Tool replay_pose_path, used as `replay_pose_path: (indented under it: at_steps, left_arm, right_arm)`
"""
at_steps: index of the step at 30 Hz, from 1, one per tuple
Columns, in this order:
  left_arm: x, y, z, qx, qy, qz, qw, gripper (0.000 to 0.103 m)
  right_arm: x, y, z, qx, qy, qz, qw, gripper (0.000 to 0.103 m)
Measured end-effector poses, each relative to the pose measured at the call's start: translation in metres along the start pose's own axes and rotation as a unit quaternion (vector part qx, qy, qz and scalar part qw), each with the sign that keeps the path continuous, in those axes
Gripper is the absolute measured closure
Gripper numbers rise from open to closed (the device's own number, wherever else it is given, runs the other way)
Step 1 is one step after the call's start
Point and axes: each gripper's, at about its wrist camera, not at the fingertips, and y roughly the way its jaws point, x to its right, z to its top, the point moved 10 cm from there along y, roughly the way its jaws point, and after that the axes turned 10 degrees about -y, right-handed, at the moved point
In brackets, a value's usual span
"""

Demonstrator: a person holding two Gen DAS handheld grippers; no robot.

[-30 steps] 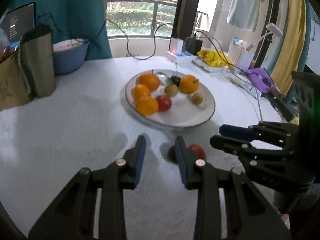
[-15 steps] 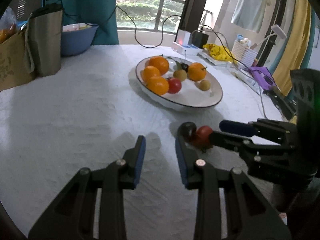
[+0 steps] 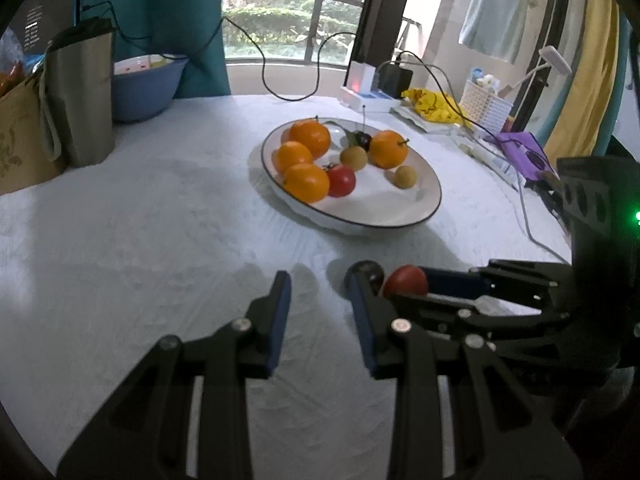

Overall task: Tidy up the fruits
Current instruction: 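Grasp the dark plum with the left tool while the right tool grasps the last red tomato, then carry the dark plum onto the plate with the left tool while the right tool places the tomato there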

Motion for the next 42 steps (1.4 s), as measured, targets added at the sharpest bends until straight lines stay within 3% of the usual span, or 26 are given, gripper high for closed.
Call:
replay_pose_path:
  at_steps: [12, 25, 34, 42]
  left_arm:
    - [0.031, 0.016, 0.001, -0.011, 0.030, 0.002, 0.9995, 0.070]
    - [0.024, 0.049, -0.005, -0.041, 0.048, 0.053, 0.9966, 0.071]
    - [0.032, 0.046, -0.001, -0.035, 0.063, 0.034, 0.9968, 0.077]
    - [0.058, 0.028, 0.010, -0.025, 0.072, -0.019, 0.9969, 0.077]
  right_arm:
    - [0.021, -0.027, -0.006, 0.022, 0.011, -0.016, 1.000, 0.068]
    - [0.054, -0.042, -0.007, 0.040, 0.032, -0.027, 0.998, 0.068]
    - [0.059, -0.049, 0.006, 0.052, 0.028, -0.030, 0.998, 0.068]
    - [0.061, -0.051, 0.022, 0.060, 0.021, -0.033, 0.997, 0.068]
